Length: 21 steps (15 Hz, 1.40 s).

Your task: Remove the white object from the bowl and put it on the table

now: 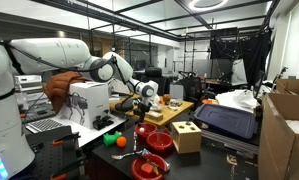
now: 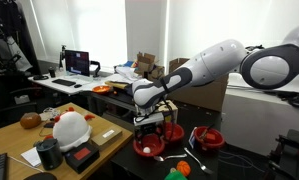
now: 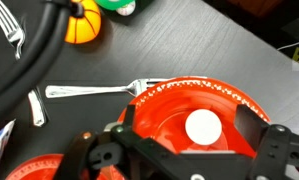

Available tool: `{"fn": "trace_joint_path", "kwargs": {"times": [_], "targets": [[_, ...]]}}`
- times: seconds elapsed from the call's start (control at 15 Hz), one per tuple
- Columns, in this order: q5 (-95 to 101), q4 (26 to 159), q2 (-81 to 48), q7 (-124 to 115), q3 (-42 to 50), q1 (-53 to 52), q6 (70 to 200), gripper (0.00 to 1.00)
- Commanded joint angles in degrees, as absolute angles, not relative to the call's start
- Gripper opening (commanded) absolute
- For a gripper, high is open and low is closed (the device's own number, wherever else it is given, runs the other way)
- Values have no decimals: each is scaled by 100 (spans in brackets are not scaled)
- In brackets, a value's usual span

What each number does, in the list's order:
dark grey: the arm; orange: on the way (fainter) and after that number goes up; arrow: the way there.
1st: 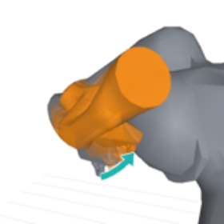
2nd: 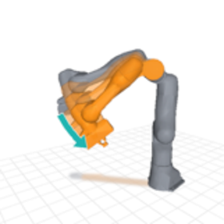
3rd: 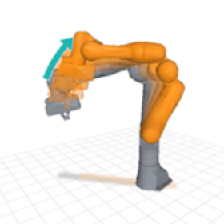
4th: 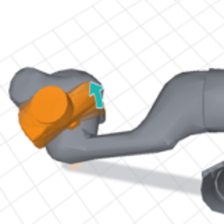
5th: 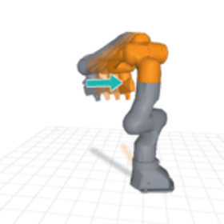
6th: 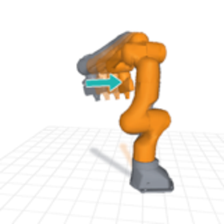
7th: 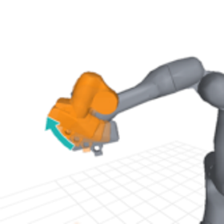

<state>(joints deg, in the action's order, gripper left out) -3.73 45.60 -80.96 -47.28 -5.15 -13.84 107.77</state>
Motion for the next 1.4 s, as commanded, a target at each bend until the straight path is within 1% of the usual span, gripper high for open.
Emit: {"fn": "trace_joint_path", "kwargs": {"times": [0.0,0.47,0.93,1.33], "targets": [[-630,4152,-8281,-5406,-378,-1430,10393,100],[-664,3903,-8413,-6348,-410,-1423,10305,100],[-583,3572,-8511,-6278,-303,-1494,10554,100],[-599,3746,-8432,-6258,-248,-1490,10927,100]]}}
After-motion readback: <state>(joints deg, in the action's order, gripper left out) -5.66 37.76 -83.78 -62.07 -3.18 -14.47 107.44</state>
